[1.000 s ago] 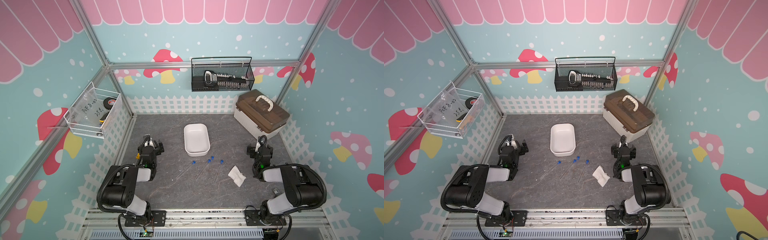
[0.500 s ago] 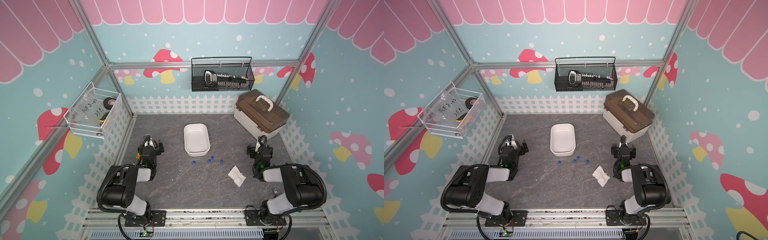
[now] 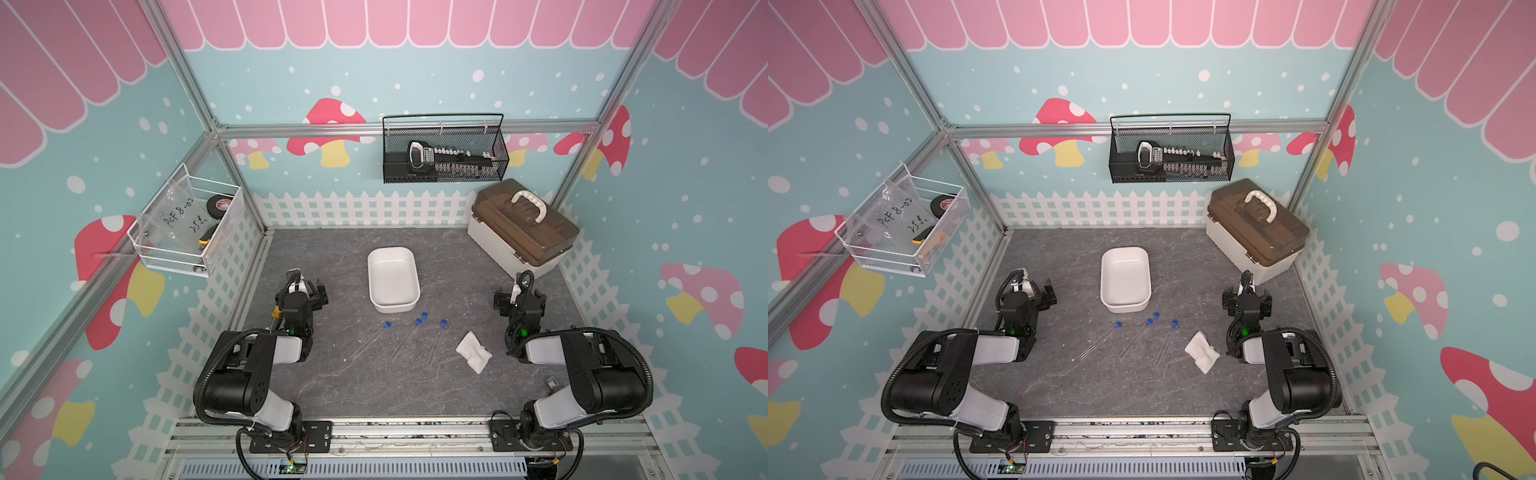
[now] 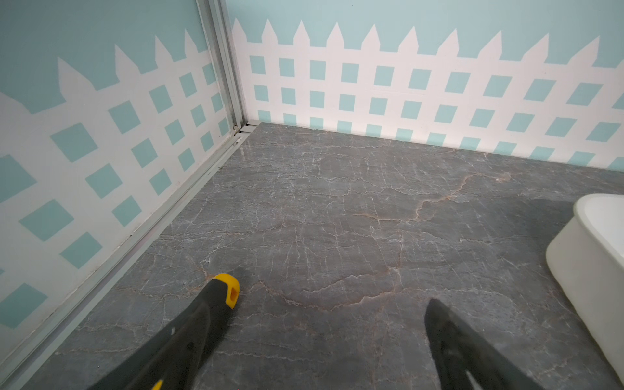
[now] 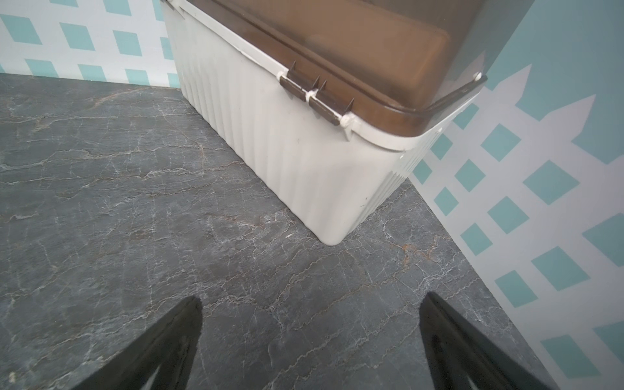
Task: Wipe the exteriors of test tubes
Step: Pick up the test tube at the center of the board.
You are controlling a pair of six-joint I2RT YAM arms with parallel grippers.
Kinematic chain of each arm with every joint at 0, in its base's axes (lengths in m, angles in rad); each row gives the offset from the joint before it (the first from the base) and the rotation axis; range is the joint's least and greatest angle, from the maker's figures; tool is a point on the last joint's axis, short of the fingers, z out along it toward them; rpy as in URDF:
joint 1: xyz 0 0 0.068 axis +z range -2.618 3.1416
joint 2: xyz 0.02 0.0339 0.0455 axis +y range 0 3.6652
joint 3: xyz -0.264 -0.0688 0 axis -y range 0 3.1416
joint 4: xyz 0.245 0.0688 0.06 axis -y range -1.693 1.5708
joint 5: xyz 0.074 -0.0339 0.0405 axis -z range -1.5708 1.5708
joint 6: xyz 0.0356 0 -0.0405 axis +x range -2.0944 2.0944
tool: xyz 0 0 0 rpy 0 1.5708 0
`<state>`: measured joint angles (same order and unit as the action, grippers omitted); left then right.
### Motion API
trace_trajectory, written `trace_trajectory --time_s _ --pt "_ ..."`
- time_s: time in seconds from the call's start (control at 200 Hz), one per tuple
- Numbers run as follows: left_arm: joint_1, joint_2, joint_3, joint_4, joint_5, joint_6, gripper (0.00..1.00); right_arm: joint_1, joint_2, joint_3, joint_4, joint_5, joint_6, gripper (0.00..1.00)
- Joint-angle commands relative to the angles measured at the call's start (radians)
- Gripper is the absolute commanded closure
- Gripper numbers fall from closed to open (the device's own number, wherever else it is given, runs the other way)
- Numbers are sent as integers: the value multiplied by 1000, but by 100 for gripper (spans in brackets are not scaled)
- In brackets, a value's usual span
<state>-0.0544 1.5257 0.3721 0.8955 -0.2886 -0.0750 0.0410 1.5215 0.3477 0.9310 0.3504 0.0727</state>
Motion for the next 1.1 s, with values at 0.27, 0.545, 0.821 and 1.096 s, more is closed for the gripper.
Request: trace_trajectory --time_s 0.27,0.545,0.821,1.096 --pt "-31 -432 94 -537 -53 -95 0 6 -451 179 -757 -143 148 12" --pt "-217 -489 259 -944 -2 -132 1 60 -524 305 -1179 -309 285 21" --pt "-512 -466 281 -1031 -110 -214 1 189 -523 306 -1361 -333 385 32" --pt "-673 -369 264 -1135 -57 -327 1 292 -520 226 -1372 -339 496 35"
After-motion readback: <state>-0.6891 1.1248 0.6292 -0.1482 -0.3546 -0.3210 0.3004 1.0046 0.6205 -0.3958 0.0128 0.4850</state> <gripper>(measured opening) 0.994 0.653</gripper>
